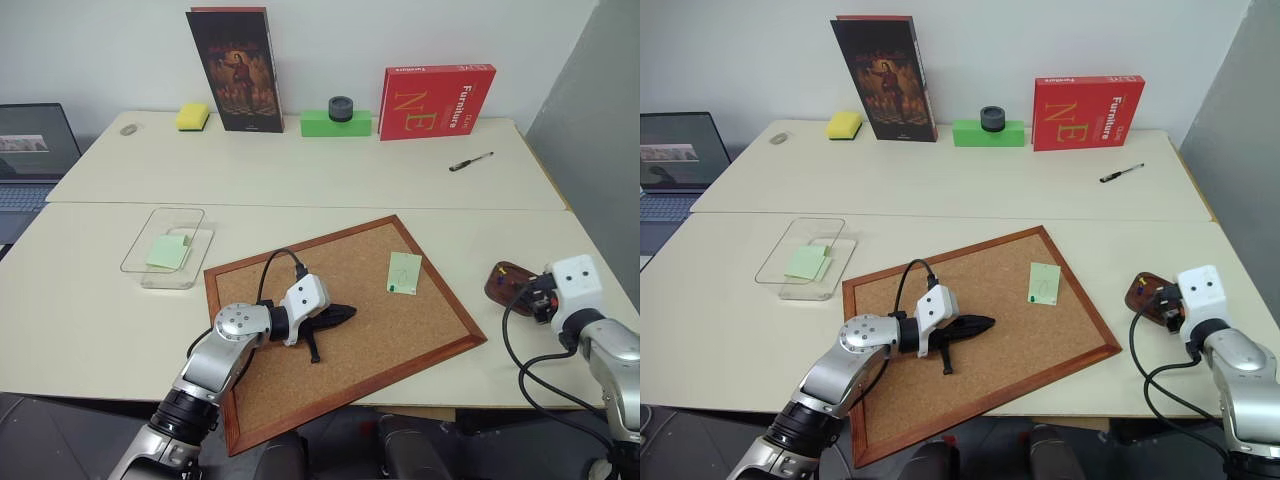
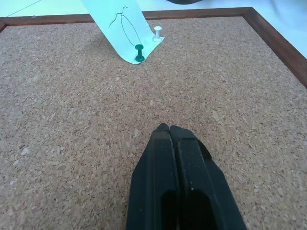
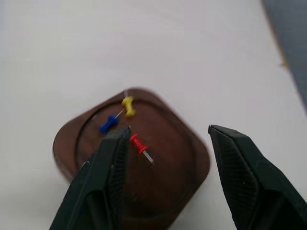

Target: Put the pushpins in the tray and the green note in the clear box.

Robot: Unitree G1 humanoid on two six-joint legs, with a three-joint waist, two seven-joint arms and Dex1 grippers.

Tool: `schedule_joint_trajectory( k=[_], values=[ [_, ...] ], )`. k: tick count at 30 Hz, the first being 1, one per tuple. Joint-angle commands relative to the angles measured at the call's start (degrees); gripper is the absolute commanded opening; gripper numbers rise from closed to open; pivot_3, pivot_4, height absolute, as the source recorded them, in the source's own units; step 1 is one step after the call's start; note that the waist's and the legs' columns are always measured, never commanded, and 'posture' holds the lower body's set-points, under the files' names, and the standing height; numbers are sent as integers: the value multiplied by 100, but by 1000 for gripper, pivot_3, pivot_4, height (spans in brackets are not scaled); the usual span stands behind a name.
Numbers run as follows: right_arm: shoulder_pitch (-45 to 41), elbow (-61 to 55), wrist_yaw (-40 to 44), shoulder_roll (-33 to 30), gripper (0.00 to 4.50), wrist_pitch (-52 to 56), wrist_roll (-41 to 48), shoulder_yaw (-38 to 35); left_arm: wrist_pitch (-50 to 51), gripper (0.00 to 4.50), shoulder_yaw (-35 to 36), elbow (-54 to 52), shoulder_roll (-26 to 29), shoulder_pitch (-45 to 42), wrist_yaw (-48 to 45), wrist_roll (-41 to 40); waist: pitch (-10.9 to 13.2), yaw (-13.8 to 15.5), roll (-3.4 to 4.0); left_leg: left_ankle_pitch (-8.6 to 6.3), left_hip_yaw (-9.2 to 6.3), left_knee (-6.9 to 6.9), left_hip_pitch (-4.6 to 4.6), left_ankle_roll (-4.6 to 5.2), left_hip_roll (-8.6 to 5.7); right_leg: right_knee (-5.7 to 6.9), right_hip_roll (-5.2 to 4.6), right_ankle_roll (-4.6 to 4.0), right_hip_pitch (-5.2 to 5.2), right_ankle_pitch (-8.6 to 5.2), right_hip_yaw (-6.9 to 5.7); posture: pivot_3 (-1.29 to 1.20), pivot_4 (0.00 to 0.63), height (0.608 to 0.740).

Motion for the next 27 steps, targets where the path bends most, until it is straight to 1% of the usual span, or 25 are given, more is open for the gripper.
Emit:
schedule_joint_trajectory(
  k=[1,4,6,9,13,20,27],
  values=[
    [58,-433,-37,162,2724,-173,217,-199,146,0,-246,291,11,153,-35,192,0,-1,-1,0,0,0,0,0,0,0,0,0,0,0,0,0,150,740],
    [179,-578,-32,254,2724,-196,248,-150,138,0,-248,311,8,140,-42,194,0,0,0,0,-1,1,-1,0,0,-1,0,0,0,0,0,0,150,740],
    [302,-854,242,363,2724,-177,552,-8,134,0,-249,331,10,129,-46,193,0,1,0,0,0,1,-2,0,0,-2,0,0,0,0,1,0,150,740],
    [447,-1209,491,461,2724,-203,763,361,118,0,-248,366,12,116,-53,201,-2,0,4,0,-3,-2,-1,0,1,-2,0,0,0,0,-1,0,150,740],
    [489,-1476,488,707,2724,-170,804,1035,102,0,-253,406,-14,89,-36,206,-3,-1,3,0,-2,2,0,0,1,-3,0,0,0,-1,0,0,150,740],
    [243,-1055,135,1220,2724,-351,512,1806,86,0,-255,413,-29,88,-25,219,-4,4,1,0,-2,1,-1,0,2,-6,0,0,-2,-1,0,0,150,740],
    [-28,-593,-1,1457,2724,-583,285,2136,90,0,-257,387,-26,103,-18,218,-4,8,1,0,-2,0,-2,0,2,-7,0,0,-2,-1,-1,0,150,740]
  ],
)
